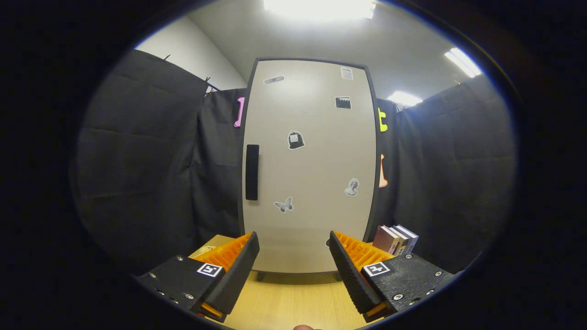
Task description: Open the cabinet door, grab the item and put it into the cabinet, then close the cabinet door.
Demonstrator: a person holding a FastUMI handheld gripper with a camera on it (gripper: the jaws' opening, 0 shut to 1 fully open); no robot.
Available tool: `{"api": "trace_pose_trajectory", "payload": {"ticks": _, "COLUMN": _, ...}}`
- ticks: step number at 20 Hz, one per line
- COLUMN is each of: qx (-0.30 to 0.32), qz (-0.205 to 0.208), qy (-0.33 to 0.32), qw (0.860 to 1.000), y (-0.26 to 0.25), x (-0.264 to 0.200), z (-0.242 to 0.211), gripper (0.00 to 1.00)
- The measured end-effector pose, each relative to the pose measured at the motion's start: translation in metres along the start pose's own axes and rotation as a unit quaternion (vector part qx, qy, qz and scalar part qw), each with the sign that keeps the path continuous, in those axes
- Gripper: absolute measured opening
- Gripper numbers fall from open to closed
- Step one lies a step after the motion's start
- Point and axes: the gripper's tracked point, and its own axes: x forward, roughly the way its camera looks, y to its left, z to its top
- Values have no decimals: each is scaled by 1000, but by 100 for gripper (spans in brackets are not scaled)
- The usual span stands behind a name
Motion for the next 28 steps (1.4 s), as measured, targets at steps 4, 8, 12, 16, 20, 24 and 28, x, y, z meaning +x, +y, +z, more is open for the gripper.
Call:
{"api": "trace_pose_trajectory", "payload": {"ticks": 4, "qx": 1, "qz": -1, "qy": -4, "qw": 1000, "y": -4, "x": -2, "z": 1, "gripper": 95}}
{"api": "trace_pose_trajectory", "payload": {"ticks": 8, "qx": 3, "qz": -2, "qy": -3, "qw": 1000, "y": -7, "x": -5, "z": 0, "gripper": 95}}
{"api": "trace_pose_trajectory", "payload": {"ticks": 12, "qx": 3, "qz": -7, "qy": 4, "qw": 1000, "y": -10, "x": -5, "z": -7, "gripper": 95}}
{"api": "trace_pose_trajectory", "payload": {"ticks": 16, "qx": 11, "qz": -8, "qy": 14, "qw": 1000, "y": -11, "x": -3, "z": -10, "gripper": 96}}
{"api": "trace_pose_trajectory", "payload": {"ticks": 20, "qx": 13, "qz": -11, "qy": 13, "qw": 1000, "y": -12, "x": 6, "z": -10, "gripper": 95}}
{"api": "trace_pose_trajectory", "payload": {"ticks": 24, "qx": 14, "qz": -12, "qy": 10, "qw": 1000, "y": -10, "x": 19, "z": -5, "gripper": 95}}
{"api": "trace_pose_trajectory", "payload": {"ticks": 28, "qx": 18, "qz": -6, "qy": 10, "qw": 1000, "y": 2, "x": 47, "z": 5, "gripper": 95}}
